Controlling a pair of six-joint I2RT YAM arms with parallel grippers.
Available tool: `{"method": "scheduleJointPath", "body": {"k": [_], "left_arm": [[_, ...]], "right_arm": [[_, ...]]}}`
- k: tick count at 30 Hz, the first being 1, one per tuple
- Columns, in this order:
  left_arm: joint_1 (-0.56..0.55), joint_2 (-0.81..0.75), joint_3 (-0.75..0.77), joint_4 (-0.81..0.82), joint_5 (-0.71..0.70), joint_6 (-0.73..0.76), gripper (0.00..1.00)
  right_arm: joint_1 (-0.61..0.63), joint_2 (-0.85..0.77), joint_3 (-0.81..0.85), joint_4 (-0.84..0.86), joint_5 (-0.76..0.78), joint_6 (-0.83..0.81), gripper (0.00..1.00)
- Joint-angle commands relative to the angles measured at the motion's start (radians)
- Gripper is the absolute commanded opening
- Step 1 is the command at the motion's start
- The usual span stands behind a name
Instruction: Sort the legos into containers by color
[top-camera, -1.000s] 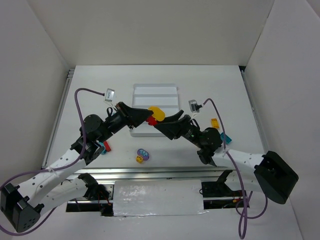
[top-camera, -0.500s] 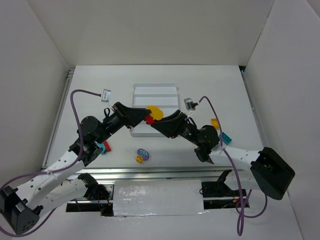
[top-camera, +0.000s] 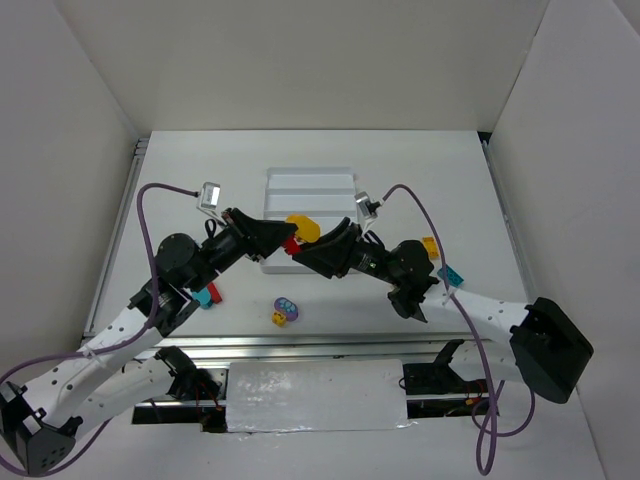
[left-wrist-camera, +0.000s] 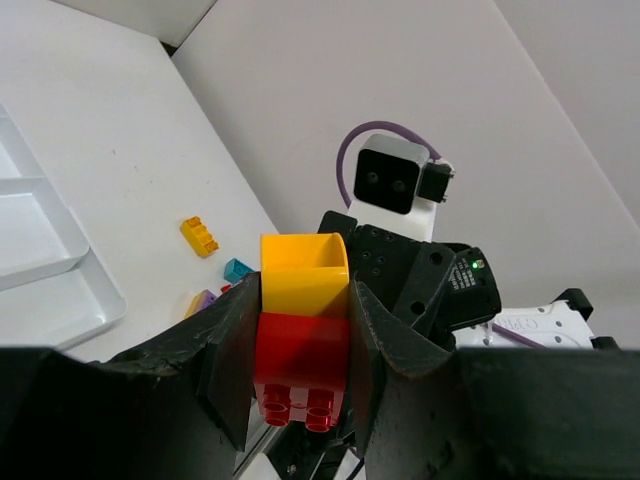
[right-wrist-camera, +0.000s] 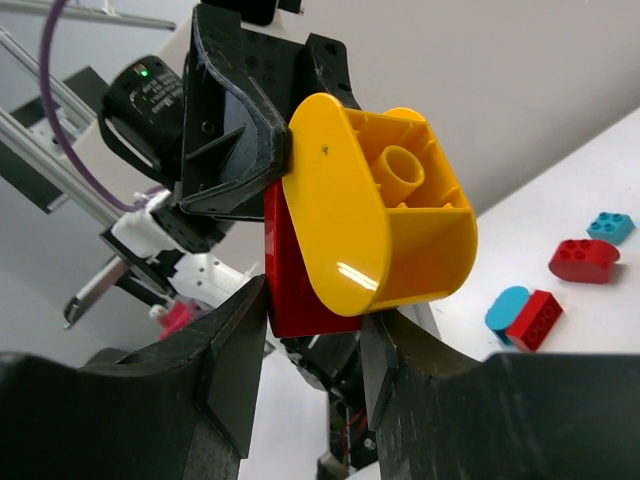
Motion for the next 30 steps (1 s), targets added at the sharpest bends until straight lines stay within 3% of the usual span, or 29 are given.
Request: {"method": "scheduleJointPath", "body": {"k": [1,15,19,27,30], "left_arm": [[0.001,0.0,0.061,-0.018,-0.072,0.04,0.0],[-0.001,-0.006,0.042,-0.02,-0.146,0.052,0.0],[0.0,-0.009,0.046,-0.032,-0.175,0.071,0.0],[0.001,-0.005,0.06,-0.049,-0.247,0.15,0.0],[0.001,0.003,0.054,-0.043,-0.267,0.149,0.0]], "right_arm": [[0.016,-0.042,0.028,-0.126,-0.086,-0.131,0.0],[0.016,-0.082,-0.003,-0.241,-0.045,-0.206,0.0],[0.014,-0.084,0.023,-0.358,-0.051,-0.263,0.0],[0.009,-0.088,0.057,-0.502,-0.242,-0.403,0.0],[0.009,-0.1,0.045,-0.508,-0.237,-0.401,0.0]]}}
